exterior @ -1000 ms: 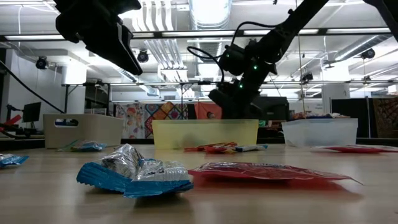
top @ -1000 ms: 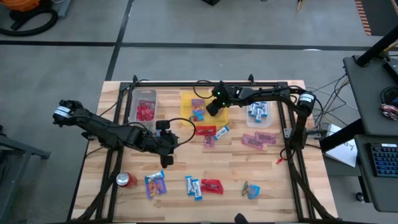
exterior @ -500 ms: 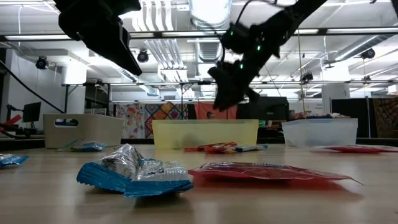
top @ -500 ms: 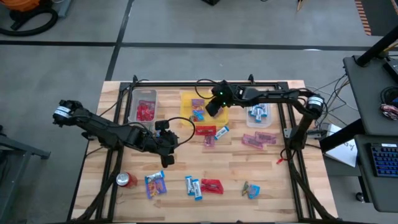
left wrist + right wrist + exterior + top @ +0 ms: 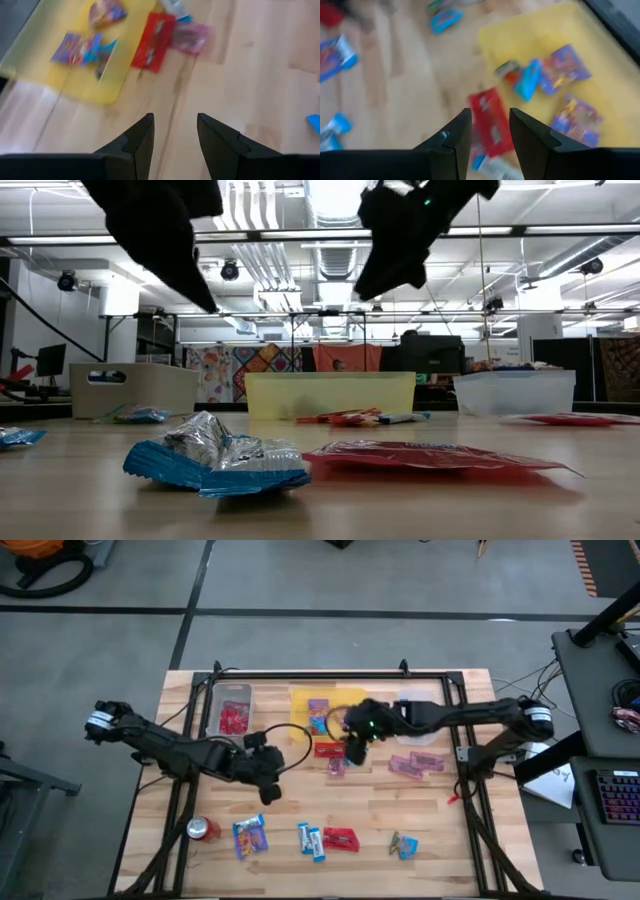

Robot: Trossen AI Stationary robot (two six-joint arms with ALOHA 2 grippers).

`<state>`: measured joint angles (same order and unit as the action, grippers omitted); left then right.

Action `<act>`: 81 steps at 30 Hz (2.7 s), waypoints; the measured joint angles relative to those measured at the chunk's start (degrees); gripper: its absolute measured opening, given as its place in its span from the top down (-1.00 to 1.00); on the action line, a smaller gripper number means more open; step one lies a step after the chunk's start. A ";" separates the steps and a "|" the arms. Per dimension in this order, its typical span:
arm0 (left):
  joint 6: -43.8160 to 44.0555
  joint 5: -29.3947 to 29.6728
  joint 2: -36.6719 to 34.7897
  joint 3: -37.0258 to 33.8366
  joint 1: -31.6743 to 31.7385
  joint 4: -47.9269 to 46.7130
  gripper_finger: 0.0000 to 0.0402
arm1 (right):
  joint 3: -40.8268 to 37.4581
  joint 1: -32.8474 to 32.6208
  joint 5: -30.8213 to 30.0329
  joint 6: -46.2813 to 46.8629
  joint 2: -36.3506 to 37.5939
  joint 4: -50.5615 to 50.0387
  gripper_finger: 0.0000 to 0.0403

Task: Sort candy
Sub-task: Put the white chocolate into the transparent bin

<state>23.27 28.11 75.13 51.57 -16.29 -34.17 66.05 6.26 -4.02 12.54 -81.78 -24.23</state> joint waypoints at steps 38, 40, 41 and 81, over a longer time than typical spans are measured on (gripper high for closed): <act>18.74 -25.90 0.00 0.00 -11.18 -10.63 0.08 | -4.71 -15.32 -0.01 1.39 0.99 -9.80 0.38; 19.41 -25.08 0.00 0.00 -12.20 -10.60 0.06 | -4.98 -15.85 -0.07 1.37 0.99 -8.28 0.38; 19.80 -24.26 0.00 0.00 -12.66 -10.60 0.05 | -5.26 -16.06 -0.16 1.25 0.99 -7.28 0.38; 21.10 -21.62 19.27 -0.39 -18.18 -7.35 0.46 | -7.99 -16.53 -0.45 5.06 0.99 -3.72 0.38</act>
<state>44.37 6.49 94.40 51.18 -34.47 -41.52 58.06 -10.26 -4.47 17.60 -80.79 -27.94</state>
